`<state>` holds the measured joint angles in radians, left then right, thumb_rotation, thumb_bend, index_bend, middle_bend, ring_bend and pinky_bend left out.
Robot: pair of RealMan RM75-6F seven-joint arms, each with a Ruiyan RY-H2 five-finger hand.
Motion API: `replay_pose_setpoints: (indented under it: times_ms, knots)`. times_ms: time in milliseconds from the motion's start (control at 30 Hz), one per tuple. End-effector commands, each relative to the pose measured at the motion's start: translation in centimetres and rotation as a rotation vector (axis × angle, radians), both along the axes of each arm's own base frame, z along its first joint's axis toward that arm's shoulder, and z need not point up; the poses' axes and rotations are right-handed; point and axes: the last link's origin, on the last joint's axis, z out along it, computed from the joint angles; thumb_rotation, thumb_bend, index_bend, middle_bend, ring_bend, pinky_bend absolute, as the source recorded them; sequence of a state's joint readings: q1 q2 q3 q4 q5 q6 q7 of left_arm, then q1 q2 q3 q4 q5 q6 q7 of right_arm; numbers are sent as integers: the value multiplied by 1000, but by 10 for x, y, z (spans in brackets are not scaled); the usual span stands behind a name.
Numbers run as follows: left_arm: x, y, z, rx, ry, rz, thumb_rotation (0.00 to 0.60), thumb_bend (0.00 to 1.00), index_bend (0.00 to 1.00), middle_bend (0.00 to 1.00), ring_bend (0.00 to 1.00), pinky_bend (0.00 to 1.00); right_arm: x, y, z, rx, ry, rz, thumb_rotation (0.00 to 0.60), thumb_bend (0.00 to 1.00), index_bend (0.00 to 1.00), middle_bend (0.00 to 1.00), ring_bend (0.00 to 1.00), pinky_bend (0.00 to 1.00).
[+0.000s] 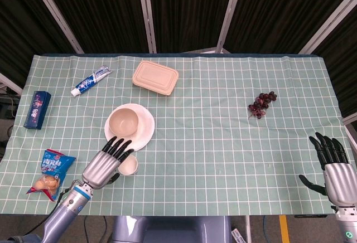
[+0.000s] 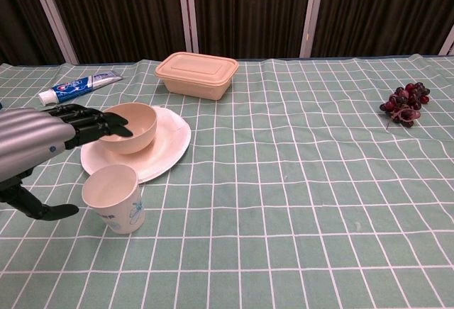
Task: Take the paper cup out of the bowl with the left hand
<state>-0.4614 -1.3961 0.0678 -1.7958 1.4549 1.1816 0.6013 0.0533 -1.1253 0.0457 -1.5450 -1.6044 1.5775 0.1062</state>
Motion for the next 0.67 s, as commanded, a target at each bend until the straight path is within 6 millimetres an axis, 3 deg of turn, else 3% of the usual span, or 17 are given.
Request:
replay_pose_setpoints:
  times_ms: [33,300,400,667]
  knots:
    - [-3,-6,15,26,-48,22,600,206,1,0,0,0,0,0,-1,1,4,0,600,71,16,0,0,0]
    - [-34,-19,56,249,-119,85,600,202,0,0,0,0,-3,-1,-2,7,25,-12,600,71,16,0,0,0]
    - [-65,-30,79,379,-104,171,600,195,0,0,0,0,-4,-2,-7,38,48,-22,600,70,16,0,0,0]
    - [-101,-45,98,478,-98,250,600,181,0,0,0,0,-2,-3,-16,70,82,-21,600,70,16,0,0,0]
